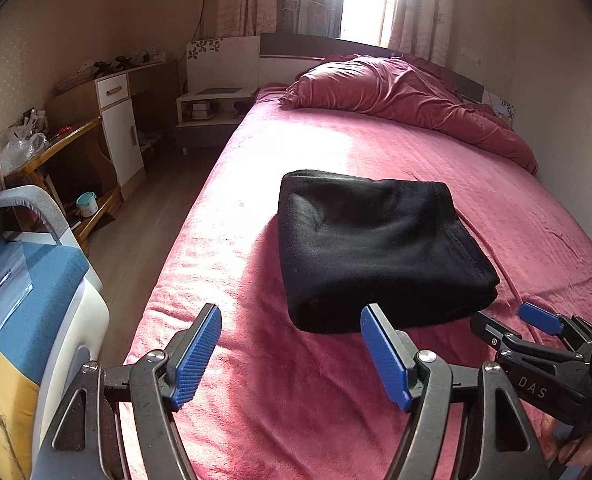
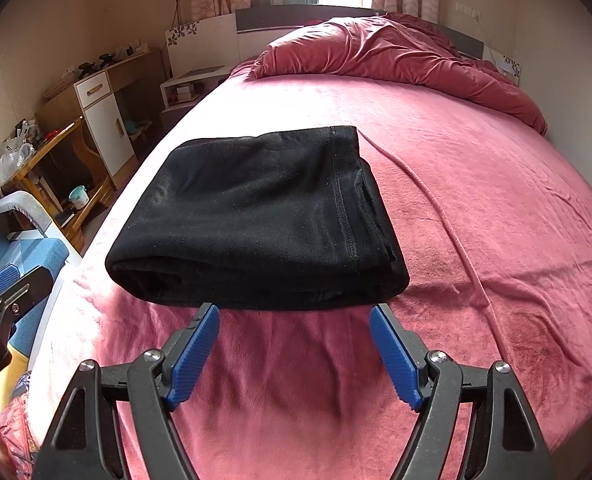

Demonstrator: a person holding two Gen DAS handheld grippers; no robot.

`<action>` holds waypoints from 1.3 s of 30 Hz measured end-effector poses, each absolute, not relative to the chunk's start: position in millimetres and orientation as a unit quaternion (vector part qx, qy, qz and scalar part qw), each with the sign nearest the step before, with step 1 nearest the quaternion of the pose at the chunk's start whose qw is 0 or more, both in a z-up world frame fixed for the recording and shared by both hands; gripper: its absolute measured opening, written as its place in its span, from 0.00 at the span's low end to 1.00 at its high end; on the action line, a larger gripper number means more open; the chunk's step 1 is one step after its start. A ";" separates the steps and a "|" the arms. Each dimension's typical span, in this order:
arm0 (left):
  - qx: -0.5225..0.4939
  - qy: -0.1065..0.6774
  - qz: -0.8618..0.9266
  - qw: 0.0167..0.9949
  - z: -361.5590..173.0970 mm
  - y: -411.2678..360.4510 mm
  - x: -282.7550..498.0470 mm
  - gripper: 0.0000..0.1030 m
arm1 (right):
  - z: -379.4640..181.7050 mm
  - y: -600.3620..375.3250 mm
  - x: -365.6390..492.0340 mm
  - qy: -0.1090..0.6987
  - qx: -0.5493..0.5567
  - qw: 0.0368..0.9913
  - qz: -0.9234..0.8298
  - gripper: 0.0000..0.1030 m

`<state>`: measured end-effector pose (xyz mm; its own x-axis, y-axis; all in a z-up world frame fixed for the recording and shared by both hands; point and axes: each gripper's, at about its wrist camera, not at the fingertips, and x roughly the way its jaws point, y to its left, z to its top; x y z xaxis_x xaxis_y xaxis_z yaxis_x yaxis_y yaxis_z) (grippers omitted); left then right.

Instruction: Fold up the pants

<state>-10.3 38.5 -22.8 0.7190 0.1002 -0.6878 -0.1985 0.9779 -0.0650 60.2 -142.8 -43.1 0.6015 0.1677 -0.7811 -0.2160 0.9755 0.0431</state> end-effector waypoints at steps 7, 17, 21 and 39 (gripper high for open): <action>-0.069 0.370 0.083 0.923 -24.8 37.1 -11.5 0.71 | -43.6 -142.6 57.1 0.432 -0.025 0.895 0.107 0.76; -0.065 0.372 0.086 0.922 -25.8 35.0 -12.7 0.71 | -44.7 -142.1 55.7 0.433 -0.024 0.895 0.107 0.76; -0.064 0.371 0.087 0.923 -25.6 33.2 -14.0 0.71 | -45.7 -141.9 54.6 0.434 -0.022 0.894 0.107 0.77; -0.061 0.369 0.092 0.923 -24.2 30.2 -16.8 0.71 | -46.2 -141.7 52.4 0.433 -0.024 0.895 0.107 0.78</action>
<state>-16.8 30.2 -24.2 0.7100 0.1250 -0.6930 -0.2154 0.9755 -0.0447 52.4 -141.7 -46.2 0.6017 0.1706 -0.7803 -0.2115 0.9761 0.0503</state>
